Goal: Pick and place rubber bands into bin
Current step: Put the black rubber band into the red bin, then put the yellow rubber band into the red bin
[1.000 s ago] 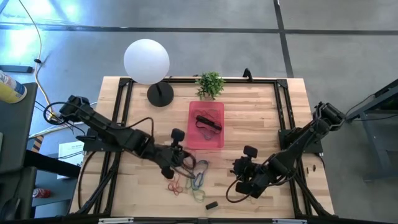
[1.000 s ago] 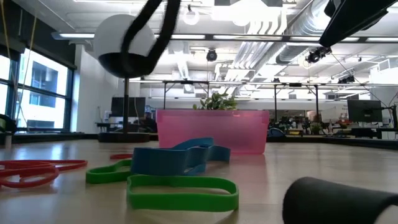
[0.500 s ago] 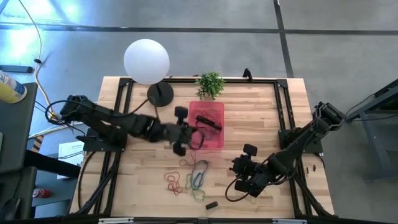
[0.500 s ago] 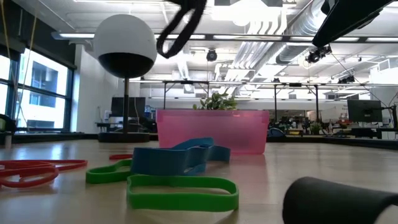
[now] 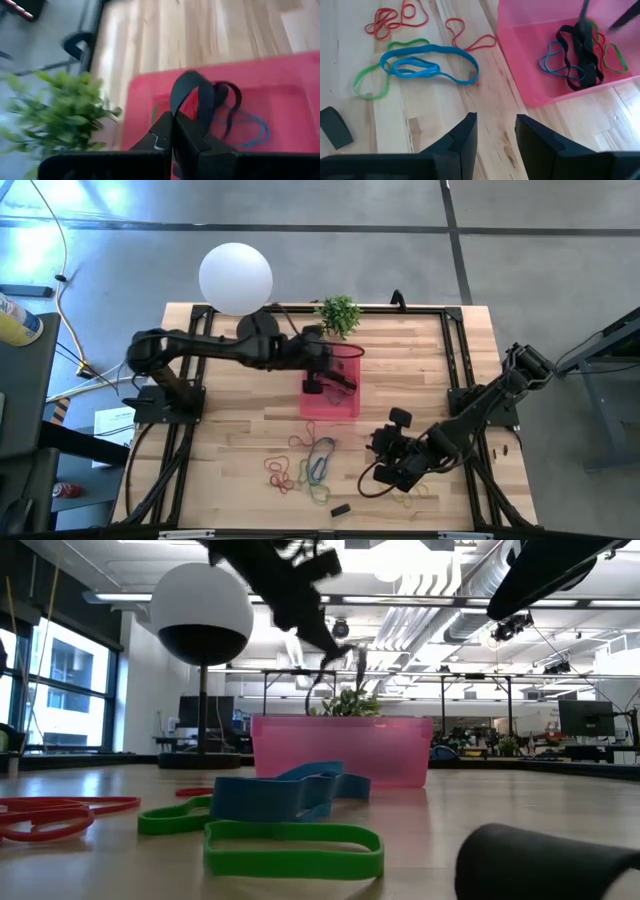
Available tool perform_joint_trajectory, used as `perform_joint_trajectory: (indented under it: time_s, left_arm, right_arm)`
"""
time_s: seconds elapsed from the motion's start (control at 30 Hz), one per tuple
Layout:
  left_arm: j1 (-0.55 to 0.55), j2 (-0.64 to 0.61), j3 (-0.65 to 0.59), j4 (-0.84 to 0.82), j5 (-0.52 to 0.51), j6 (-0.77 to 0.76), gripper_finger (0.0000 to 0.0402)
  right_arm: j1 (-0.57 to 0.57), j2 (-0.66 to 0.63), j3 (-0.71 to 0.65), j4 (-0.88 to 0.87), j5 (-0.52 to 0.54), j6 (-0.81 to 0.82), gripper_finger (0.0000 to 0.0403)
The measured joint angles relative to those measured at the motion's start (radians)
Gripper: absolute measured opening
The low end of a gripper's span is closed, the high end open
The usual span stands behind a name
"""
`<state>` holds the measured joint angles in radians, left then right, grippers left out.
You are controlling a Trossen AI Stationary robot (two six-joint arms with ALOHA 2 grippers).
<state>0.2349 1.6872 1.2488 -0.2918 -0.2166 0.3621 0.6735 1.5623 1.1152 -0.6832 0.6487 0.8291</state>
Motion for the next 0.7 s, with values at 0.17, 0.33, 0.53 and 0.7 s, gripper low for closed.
perform_joint_trajectory:
  time_s: [0.17, 0.33, 0.53, 0.7]
  left_arm:
    - [0.008, 0.047, 0.000, 0.005, 0.014, 0.000, 0.0003]
    - [0.006, 0.049, 0.000, 0.007, 0.016, 0.000, 0.0029]
    - [0.007, 0.049, 0.000, 0.006, 0.016, -0.001, 0.0095]
    - [-0.008, 0.049, 0.000, 0.006, 0.029, -0.004, 0.0153]
  right_arm:
    - [0.000, 0.000, 0.000, 0.005, 0.005, 0.007, 0.0124]
    - [0.000, 0.000, 0.000, 0.007, 0.007, 0.009, 0.0124]
    - [0.000, 0.000, 0.000, 0.007, 0.034, 0.008, 0.0124]
    - [0.000, 0.000, 0.000, 0.007, 0.031, 0.008, 0.0124]
